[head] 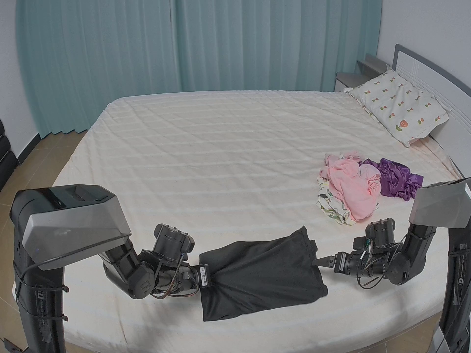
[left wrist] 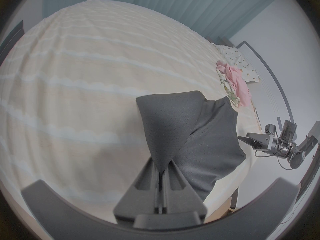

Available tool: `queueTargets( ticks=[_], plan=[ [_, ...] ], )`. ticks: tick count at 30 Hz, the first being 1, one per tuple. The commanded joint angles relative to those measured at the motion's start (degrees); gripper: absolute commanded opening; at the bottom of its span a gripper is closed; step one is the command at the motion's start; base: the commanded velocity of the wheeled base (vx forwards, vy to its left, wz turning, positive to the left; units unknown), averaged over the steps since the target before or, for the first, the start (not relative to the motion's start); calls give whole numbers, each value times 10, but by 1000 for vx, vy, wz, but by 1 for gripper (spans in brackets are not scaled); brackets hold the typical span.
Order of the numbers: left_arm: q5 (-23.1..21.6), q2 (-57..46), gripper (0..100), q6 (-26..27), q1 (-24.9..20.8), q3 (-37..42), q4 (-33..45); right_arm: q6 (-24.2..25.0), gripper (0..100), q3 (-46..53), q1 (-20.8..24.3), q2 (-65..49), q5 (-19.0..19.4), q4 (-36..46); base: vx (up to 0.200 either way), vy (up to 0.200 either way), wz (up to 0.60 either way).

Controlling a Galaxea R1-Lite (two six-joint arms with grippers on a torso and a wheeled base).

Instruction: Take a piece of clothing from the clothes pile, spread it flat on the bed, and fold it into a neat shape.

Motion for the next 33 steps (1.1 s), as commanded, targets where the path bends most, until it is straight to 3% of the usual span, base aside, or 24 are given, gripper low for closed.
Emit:
queueTargets(
  ticks=[1, 20, 26, 27, 33],
  plan=[
    [0, -16, 0, 0, 7, 14, 0, 0, 100, 0, 0, 2, 1, 0, 0, 200, 0],
    [0, -32, 0, 0, 39, 84, -46, -1, 100, -2, 1, 4, 0, 0, 0, 200, 0],
    [-3, -28, 0, -1, 40, 90, -46, -1, 100, -3, 1, 4, 0, 0, 0, 0, 0],
    [-4, -28, 100, 0, 40, 93, -47, -1, 100, -3, 1, 4, 0, 0, 0, 0, 0],
    [-11, -28, 100, -1, 39, 116, -77, 0, 100, 1, 22, 0, 0, 0, 0, 0, 0]
  ],
)
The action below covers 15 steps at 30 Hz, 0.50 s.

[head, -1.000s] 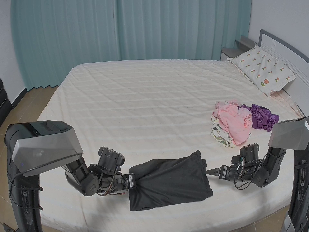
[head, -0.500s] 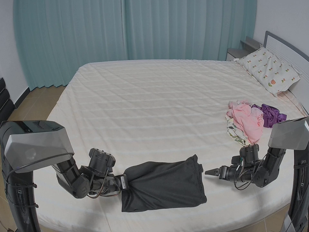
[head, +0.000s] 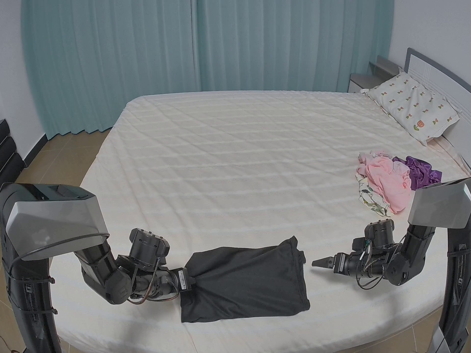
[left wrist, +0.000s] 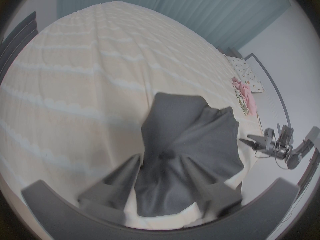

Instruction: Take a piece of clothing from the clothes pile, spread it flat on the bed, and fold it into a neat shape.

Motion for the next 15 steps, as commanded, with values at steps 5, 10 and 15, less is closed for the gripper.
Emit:
queueTargets(
  ticks=[5, 10, 15],
  plan=[
    [1, 1, 100, -15, 2, 36, -48, -2, 100, 8, 40, -2, -12, -6, 0, 0, 0],
    [2, -2, 100, -66, 5, 69, -108, -5, 100, 27, 73, 2, -22, -53, 0, 0, 0],
    [13, 6, 100, -72, 2, 99, -144, -11, 100, 16, 93, 26, -64, -56, 0, 0, 0]
  ],
)
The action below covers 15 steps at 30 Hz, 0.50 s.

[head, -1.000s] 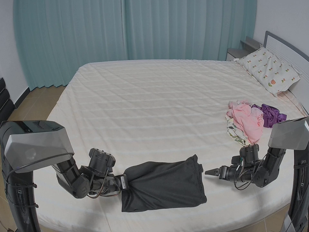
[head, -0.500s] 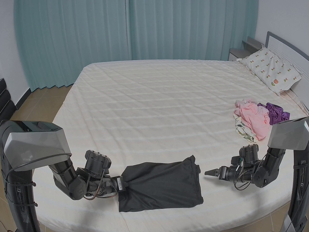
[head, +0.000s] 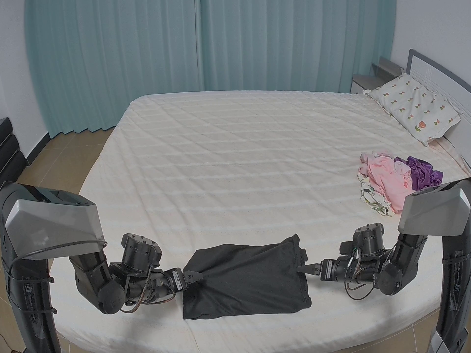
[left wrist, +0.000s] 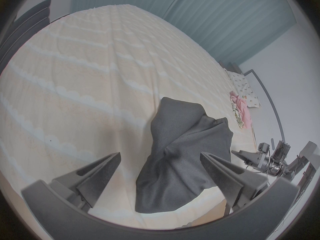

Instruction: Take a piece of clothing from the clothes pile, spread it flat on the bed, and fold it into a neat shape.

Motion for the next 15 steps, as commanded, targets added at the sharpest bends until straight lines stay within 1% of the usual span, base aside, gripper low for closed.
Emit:
queueTargets(
  ticks=[1, 2, 5, 11, 15],
  plan=[
    [5, 7, 100, -7, -1, 27, -16, -3, 100, -5, 20, 21, -16, -5, 0, 0, 0],
    [5, 7, 100, -17, -1, 29, -24, -4, 100, -5, 21, 21, -18, -4, 0, 0, 0],
    [5, 7, 100, -26, -2, 31, -27, -9, 100, -5, 33, 21, -19, 2, -200, 0, 0],
    [5, 6, 100, -24, -4, 42, -29, -15, 100, -12, 56, 31, -21, 2, -200, 0, 0],
    [5, 6, 100, -26, -4, 48, -41, -16, 100, -19, 63, 36, -21, 3, 0, 0, 0]
  ],
)
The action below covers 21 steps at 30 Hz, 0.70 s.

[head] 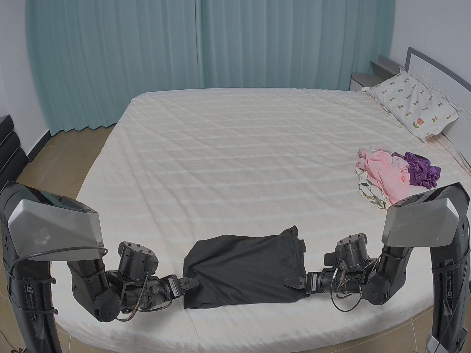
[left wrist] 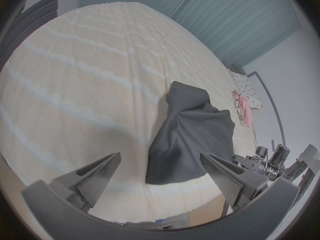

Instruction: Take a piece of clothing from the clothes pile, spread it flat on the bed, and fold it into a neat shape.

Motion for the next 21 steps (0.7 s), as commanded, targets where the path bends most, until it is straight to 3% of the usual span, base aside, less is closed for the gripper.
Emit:
queueTargets(
  ticks=[1, 4, 5, 21],
  plan=[
    [0, 2, 100, -1, 0, 7, -3, 0, 100, -5, 7, 9, 0, 0, 0, 0, 0],
    [0, 2, 100, -1, 0, 9, -7, -1, 100, -6, 8, 10, 0, 0, 0, 0, 0],
    [0, 2, 100, -1, 0, 10, -12, -3, 0, -12, 8, 9, 0, 8, 0, 0, 0],
    [0, 3, 100, 0, 1, 13, -13, -19, 0, 19, 1, -53, -1, 93, 0, 0, 0]
  ],
)
